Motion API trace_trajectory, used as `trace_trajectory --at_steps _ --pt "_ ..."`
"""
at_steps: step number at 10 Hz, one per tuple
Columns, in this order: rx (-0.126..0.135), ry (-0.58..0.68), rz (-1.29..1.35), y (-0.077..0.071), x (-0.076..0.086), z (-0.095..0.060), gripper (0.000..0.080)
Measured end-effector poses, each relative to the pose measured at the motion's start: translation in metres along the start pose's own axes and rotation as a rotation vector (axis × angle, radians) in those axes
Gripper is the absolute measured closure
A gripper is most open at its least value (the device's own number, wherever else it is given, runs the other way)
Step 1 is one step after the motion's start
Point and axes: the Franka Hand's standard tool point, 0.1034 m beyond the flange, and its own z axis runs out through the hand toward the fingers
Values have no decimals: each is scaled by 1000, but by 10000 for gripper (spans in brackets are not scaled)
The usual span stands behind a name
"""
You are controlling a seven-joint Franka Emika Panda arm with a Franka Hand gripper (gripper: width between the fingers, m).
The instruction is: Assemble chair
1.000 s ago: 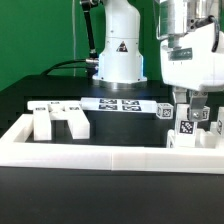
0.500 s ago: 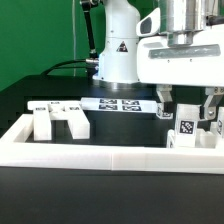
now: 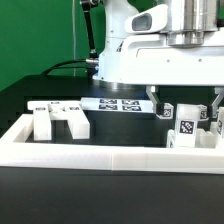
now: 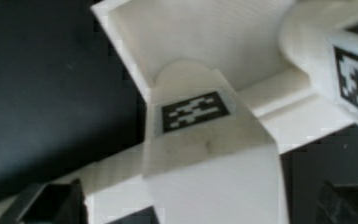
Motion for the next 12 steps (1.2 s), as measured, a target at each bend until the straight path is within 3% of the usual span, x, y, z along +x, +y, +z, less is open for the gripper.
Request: trace_trajectory --at_steps 4,7,8,9,10,12 --pt "-31 1 -324 2 -1 2 151" --pt "-31 7 -333 2 0 2 176" --pt "-31 7 -314 2 0 2 355" --pt "-31 7 -315 2 0 2 355" --pt "-29 8 -283 2 0 2 511" --pt "-27 9 -133 1 0 2 510"
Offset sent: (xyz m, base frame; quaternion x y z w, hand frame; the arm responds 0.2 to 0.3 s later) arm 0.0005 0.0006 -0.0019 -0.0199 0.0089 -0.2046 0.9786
